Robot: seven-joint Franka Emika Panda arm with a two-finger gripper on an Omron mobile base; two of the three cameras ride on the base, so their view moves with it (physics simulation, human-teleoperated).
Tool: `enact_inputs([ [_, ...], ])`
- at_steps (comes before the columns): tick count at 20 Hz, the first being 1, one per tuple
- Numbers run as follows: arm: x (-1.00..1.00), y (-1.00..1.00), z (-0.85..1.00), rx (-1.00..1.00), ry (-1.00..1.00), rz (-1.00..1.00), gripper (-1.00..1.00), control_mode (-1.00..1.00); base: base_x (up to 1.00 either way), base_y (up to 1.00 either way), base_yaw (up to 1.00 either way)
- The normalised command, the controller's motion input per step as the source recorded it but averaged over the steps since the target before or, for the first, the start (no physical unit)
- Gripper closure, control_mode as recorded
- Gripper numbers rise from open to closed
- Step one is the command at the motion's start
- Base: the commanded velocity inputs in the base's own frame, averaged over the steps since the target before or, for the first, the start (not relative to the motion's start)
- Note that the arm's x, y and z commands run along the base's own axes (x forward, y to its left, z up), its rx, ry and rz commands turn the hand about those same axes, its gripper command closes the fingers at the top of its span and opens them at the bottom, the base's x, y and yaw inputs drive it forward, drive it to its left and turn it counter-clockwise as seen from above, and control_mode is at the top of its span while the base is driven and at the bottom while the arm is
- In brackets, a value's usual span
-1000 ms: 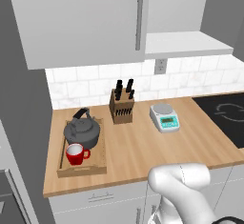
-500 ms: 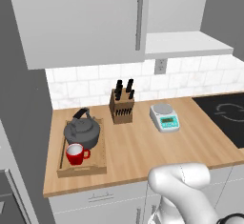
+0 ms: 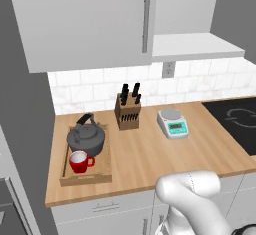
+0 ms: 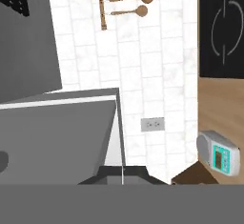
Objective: Pick the kettle from the counter and place it on the tray. Then pick the mug from the cabinet and place it on the tray. Then close the cabinet doors.
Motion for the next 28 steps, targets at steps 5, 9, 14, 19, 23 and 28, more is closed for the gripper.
enact_inputs([
  [5,0.75,-0.36,0.00,0.17,-0.05,0.00,1.00,-1.00,0.00,0.00,0.00],
  [9,0.54,0.00,0.02,0.08,-0.08,0.00,1.00,-1.00,0.00,0.00,0.00],
  [14,0.37,0.03,0.24,0.02,-0.16,0.00,1.00,-1.00,0.00,0.00,0.00],
  [19,0.04,0.38,0.38,0.00,-0.27,0.00,1.00,-1.00,0.00,0.00,0.00],
  [23,-0.02,0.94,0.32,-0.07,-0.35,0.00,1.00,-1.00,0.00,0.00,0.00],
  [28,-0.11,1.00,0.40,-0.11,-0.36,0.00,1.00,-1.00,0.00,0.00,0.00],
])
